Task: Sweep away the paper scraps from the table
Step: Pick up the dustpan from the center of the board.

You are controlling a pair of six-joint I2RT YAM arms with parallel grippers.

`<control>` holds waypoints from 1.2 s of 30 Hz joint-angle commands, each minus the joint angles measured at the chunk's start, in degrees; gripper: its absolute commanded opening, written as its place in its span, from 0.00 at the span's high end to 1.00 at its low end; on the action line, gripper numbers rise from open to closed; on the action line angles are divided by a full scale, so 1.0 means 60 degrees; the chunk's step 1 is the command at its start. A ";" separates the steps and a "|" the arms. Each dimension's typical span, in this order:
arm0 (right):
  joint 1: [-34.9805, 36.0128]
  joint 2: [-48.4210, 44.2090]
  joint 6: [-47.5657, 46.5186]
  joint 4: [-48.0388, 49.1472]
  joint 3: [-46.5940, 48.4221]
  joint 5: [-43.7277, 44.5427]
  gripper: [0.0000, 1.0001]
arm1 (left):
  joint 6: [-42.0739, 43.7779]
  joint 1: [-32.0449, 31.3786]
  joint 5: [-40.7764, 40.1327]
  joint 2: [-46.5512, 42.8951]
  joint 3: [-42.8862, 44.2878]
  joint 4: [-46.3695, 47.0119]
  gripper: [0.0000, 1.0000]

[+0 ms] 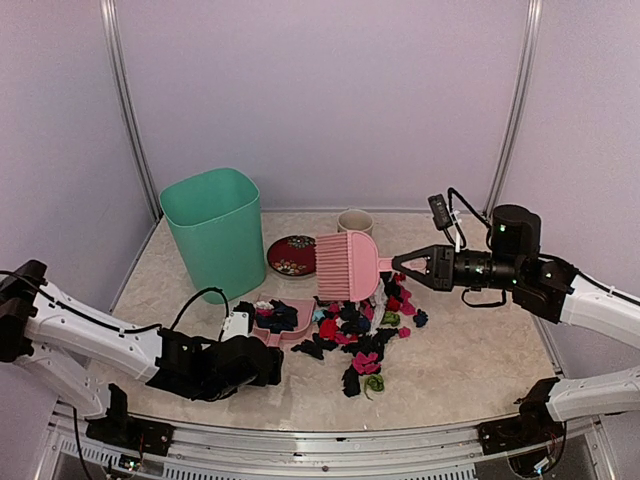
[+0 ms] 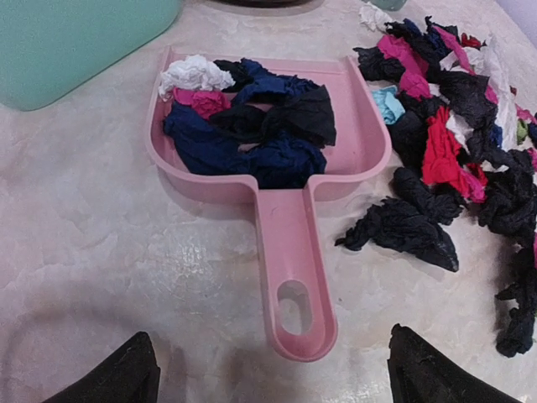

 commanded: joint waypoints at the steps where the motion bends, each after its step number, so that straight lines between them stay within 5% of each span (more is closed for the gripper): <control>1: -0.0082 -0.0156 -0.0153 -0.0139 -0.0048 0.0116 1.00 | 0.0430 0.0107 -0.0609 0.0750 0.0592 0.0296 0.09; 14: -0.0082 -0.0348 -0.0074 -0.0130 -0.0280 0.0271 1.00 | 0.1746 0.0933 0.0166 0.1364 0.0603 0.1535 0.22; 36: -0.0082 -0.0379 0.0013 -0.0042 -0.0499 0.0327 1.00 | 0.1830 0.1002 0.0561 0.2315 0.1066 0.1638 0.38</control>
